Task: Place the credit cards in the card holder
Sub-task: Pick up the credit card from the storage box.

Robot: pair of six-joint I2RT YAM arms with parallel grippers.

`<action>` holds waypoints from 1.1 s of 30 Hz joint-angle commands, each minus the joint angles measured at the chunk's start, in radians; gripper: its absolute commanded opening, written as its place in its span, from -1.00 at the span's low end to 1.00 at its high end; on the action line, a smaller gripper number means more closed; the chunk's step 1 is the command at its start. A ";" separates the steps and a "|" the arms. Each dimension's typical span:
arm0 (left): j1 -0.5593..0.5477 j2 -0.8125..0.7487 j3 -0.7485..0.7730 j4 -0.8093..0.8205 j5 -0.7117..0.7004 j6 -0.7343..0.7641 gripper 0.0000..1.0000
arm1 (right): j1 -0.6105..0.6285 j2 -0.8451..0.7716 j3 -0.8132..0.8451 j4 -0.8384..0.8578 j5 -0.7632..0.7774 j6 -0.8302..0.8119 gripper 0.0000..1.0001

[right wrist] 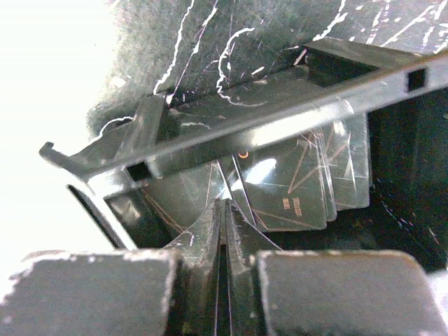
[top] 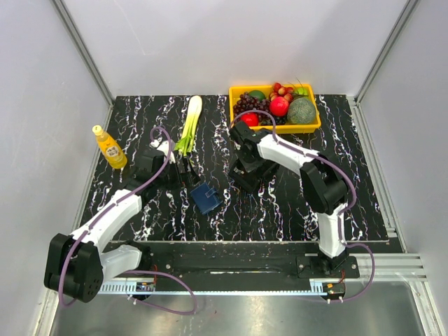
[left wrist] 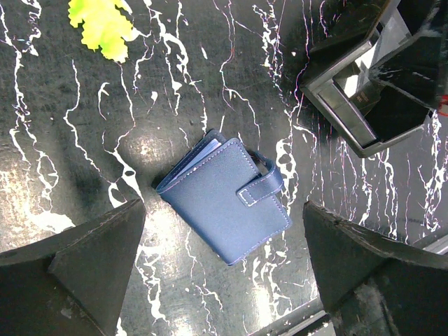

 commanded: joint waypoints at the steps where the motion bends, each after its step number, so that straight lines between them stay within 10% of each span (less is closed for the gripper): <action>1: -0.002 0.000 0.001 0.049 0.028 0.007 0.98 | -0.002 -0.171 -0.031 0.094 -0.010 0.020 -0.67; 8: -0.002 -0.028 -0.020 0.043 0.030 0.011 0.98 | -0.109 -0.341 -0.187 0.229 -0.067 -0.038 -0.29; 13: -0.002 -0.023 -0.017 0.044 0.028 0.008 0.98 | -0.172 -0.425 -0.310 0.358 -0.134 -0.181 0.39; 33: -0.002 -0.009 -0.029 0.072 0.037 0.005 0.98 | -0.220 -0.198 -0.186 0.230 -0.359 -0.236 0.28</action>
